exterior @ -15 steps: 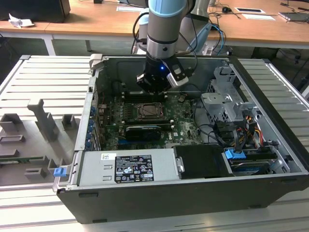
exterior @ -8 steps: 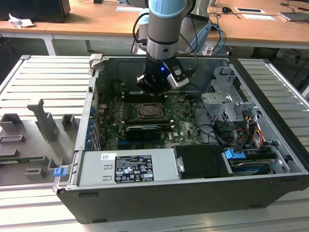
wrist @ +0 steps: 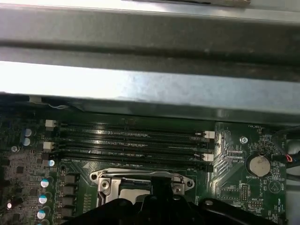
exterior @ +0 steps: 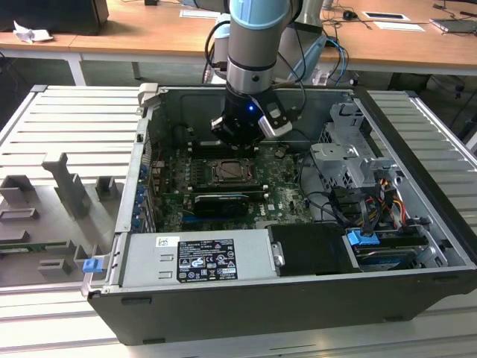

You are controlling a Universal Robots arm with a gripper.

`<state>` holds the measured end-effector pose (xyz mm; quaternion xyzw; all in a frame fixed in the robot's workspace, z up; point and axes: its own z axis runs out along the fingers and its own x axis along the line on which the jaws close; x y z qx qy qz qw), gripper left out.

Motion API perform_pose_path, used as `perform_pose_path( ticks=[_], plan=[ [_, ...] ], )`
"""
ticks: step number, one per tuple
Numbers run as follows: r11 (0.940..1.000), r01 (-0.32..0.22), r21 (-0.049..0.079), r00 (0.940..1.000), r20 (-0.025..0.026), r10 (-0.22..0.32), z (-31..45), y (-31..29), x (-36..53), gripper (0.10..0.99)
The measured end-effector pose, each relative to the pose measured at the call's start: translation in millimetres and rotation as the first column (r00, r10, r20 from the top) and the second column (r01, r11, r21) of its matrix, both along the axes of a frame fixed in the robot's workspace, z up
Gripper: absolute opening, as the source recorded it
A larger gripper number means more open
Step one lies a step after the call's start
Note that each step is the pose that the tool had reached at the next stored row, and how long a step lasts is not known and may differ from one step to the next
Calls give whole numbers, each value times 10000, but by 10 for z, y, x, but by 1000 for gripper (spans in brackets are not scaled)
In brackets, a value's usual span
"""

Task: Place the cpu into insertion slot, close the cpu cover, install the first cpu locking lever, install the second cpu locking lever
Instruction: 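Install the second cpu locking lever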

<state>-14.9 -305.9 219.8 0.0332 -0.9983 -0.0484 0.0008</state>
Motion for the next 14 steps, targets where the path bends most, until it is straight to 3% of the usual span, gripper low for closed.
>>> perform_pose_path(
  ticks=[1,5,8,11,14],
  plan=[
    [10000,-1,-4,10000,-2,1,8,-3,0,106],
    [10000,-1,-10,10000,-1,1,156,-2,0,106],
    [10000,-2,-14,10000,1,2,181,-5,0,106],
    [10000,-1,-19,10000,-1,1,182,-62,0,106],
    [10000,-2,-17,10000,0,2,182,-159,1,106]
  ],
)
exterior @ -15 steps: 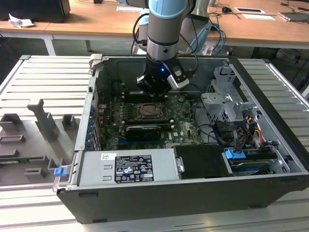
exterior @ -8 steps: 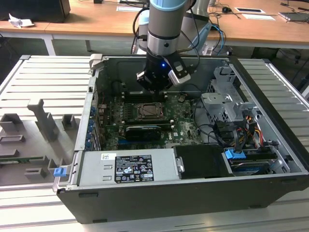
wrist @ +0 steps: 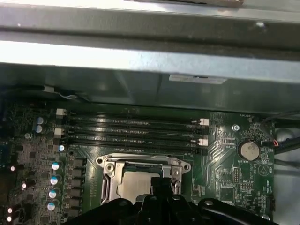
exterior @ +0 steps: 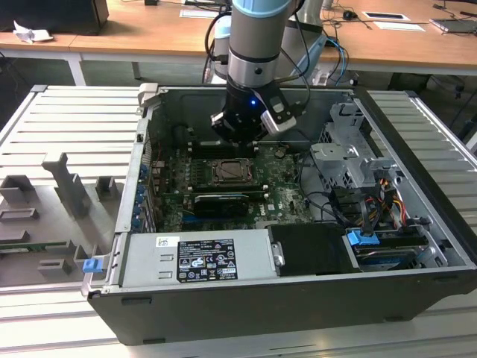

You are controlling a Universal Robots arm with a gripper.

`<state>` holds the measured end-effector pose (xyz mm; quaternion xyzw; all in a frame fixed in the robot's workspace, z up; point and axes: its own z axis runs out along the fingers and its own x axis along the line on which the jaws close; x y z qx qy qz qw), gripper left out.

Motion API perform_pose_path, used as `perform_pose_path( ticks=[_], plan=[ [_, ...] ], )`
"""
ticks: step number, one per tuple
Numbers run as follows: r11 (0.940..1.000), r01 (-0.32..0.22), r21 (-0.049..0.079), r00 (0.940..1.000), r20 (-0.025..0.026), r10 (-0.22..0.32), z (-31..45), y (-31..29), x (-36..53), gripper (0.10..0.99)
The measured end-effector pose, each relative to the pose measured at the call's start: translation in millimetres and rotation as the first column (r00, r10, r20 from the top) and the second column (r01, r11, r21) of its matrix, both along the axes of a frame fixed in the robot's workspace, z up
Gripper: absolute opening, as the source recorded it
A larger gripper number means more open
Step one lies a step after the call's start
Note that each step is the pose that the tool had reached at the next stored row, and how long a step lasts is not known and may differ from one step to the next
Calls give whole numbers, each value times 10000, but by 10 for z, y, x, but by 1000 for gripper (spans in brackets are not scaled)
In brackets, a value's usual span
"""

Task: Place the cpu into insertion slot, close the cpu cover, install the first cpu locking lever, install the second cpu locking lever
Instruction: 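Install the second cpu locking lever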

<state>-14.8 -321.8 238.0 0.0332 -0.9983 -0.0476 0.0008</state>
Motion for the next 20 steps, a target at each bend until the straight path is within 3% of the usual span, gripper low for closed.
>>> perform_pose_path(
  ticks=[3,8,10,14,20],
  plan=[
    [10000,0,0,10000,-1,0,6,-68,0,106],
    [10000,-1,0,10000,0,1,126,-91,0,106],
    [10000,1,1,10000,-1,-1,127,-133,-1,106],
    [10000,0,12,10000,-1,0,114,-279,-2,106],
    [10000,1,9,10000,-16,-1,47,-353,-2,106]
  ],
)
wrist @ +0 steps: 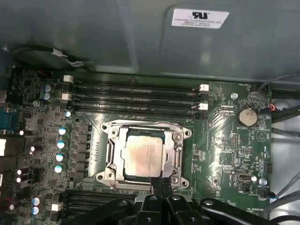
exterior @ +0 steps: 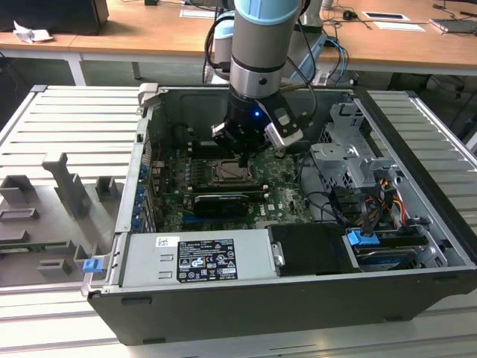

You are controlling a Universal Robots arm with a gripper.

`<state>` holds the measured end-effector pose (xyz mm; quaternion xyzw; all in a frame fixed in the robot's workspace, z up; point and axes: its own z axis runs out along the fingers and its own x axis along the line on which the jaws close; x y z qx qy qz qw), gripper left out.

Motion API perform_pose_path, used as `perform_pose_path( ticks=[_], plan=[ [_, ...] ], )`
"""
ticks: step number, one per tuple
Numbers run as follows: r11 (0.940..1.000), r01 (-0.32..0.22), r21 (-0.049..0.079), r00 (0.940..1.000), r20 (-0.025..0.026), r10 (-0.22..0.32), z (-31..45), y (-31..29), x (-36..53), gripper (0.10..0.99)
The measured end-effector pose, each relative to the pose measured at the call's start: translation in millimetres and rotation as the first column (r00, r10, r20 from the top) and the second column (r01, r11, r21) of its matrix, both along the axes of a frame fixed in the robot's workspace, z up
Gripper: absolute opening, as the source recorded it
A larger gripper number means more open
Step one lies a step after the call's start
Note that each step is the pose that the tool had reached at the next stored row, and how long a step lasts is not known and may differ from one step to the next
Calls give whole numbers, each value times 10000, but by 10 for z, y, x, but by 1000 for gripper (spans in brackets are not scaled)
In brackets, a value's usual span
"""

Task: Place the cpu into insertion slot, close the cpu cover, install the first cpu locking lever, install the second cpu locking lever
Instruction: 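Install the second cpu locking lever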

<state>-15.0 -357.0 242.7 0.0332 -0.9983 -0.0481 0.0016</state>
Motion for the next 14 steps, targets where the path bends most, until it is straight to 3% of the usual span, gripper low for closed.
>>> perform_pose_path(
  ticks=[5,9,11,14],
  plan=[
    [10000,-3,3,10000,0,3,-11,-112,-36,106],
    [10000,-3,8,10000,-1,3,-15,-125,-131,106],
    [9998,-5,203,10000,0,5,-19,-162,-159,106],
    [9995,-3,313,10000,0,3,-20,-204,-225,106]
  ],
)
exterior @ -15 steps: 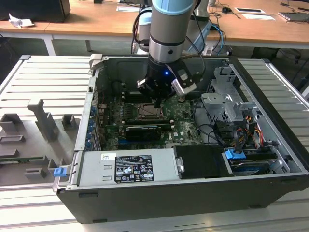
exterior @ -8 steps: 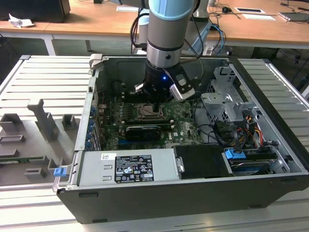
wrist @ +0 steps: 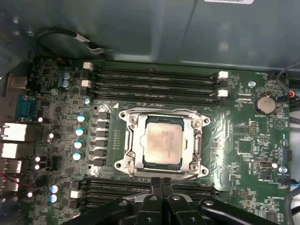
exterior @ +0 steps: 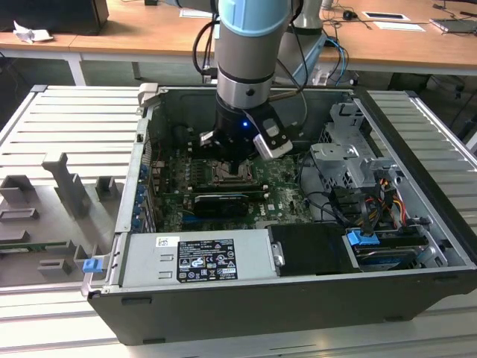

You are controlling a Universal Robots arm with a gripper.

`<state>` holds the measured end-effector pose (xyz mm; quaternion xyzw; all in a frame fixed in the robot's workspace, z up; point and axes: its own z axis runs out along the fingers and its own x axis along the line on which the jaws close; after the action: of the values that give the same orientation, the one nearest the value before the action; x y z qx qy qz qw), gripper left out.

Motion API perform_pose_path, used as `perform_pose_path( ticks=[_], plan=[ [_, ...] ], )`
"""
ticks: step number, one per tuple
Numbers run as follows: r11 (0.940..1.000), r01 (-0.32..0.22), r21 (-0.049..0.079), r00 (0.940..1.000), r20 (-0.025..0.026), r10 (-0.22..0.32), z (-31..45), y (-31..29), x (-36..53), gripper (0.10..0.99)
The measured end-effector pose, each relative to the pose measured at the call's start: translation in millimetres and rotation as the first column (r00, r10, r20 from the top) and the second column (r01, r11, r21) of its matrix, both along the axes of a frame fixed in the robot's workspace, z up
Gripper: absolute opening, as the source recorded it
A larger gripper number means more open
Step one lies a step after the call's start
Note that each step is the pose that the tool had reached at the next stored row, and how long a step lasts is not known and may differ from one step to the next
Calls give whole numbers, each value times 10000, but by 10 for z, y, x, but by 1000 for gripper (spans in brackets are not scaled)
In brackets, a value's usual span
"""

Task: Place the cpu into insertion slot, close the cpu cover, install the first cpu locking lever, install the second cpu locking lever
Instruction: 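Install the second cpu locking lever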

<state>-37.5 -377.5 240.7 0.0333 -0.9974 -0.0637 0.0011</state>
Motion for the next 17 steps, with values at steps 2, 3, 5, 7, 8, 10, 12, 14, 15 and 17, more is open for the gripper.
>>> perform_pose_path(
  ticks=[2,3,5,7,8,10,12,14,15,17],
  plan=[
    [10000,0,17,10000,1,0,-4,-13,-88,106],
    [10000,0,19,10000,1,0,-23,-13,-113,106],
    [10000,-2,18,10000,0,2,-78,-13,-116,106],
    [10000,-1,17,10000,-1,1,-130,-14,-116,106],
    [10000,1,33,10000,2,-1,-149,-14,-128,106],
    [10000,0,69,10000,-1,0,-156,-20,-183,106],
    [10000,-1,92,10000,-1,1,-161,-41,-215,106],
    [9999,-12,143,10000,0,12,-167,-58,-232,106],
    [9998,-22,184,10000,0,22,-171,-67,-245,106],
    [9997,-63,242,10000,0,63,-184,-81,-268,106]
  ],
)
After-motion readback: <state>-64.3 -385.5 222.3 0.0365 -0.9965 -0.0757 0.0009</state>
